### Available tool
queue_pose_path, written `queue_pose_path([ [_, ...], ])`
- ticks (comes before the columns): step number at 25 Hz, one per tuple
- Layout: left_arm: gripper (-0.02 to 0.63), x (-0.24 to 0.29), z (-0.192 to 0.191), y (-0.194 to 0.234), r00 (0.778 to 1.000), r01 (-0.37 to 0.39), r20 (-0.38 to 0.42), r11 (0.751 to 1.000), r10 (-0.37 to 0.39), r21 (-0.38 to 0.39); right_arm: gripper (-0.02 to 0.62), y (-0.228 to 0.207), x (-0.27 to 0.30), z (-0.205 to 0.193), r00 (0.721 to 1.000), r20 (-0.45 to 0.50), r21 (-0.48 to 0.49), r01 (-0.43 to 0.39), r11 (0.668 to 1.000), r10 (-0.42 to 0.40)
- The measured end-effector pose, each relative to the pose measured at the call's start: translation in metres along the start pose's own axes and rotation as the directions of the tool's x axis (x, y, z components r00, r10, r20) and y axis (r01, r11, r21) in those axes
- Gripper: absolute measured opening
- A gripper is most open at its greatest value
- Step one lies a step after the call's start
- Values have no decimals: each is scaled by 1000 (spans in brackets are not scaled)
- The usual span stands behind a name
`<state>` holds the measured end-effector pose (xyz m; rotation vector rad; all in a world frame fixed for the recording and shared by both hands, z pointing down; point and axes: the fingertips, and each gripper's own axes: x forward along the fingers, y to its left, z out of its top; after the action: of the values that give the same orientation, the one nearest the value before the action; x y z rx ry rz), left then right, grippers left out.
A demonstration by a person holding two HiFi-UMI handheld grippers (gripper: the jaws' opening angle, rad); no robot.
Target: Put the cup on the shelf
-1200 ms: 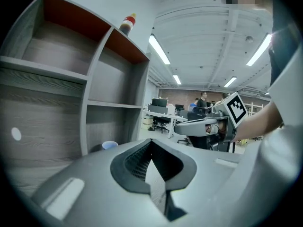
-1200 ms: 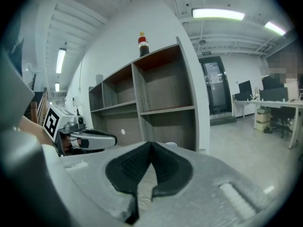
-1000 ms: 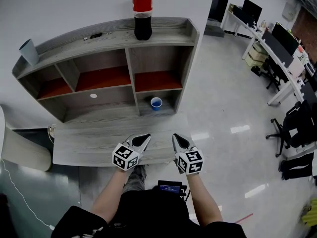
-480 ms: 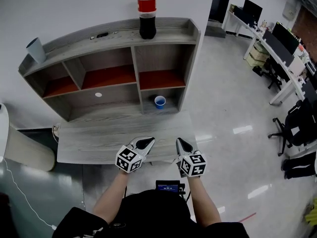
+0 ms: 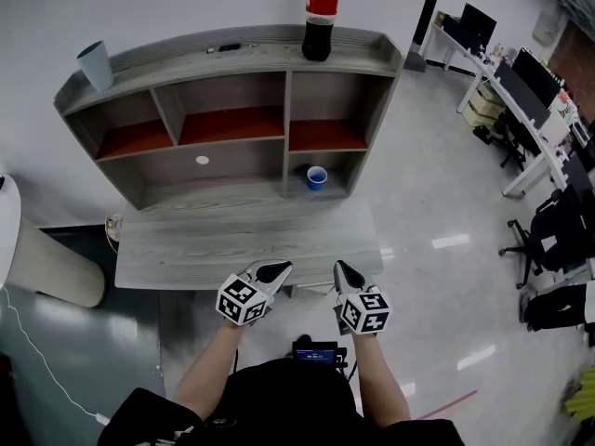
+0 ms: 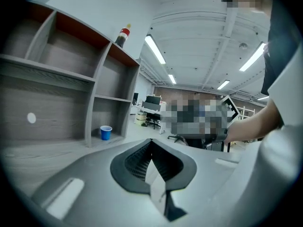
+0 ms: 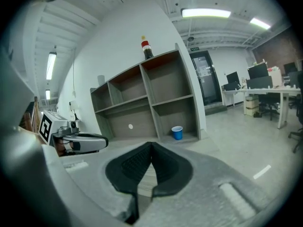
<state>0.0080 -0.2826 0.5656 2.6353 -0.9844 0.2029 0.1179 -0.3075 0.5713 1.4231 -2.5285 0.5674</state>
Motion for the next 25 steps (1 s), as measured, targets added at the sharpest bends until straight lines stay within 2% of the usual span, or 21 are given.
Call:
queue_pose_path([
  [9, 2, -55, -24, -25, 999, 15, 34, 999, -13, -51, 2, 51, -45, -28, 999, -6, -14, 31, 999, -31],
  [25, 2, -123, -52, -70, 996, 72, 47, 997, -70, -37, 2, 121, -103, -65, 998, 4, -33, 59, 998, -59],
])
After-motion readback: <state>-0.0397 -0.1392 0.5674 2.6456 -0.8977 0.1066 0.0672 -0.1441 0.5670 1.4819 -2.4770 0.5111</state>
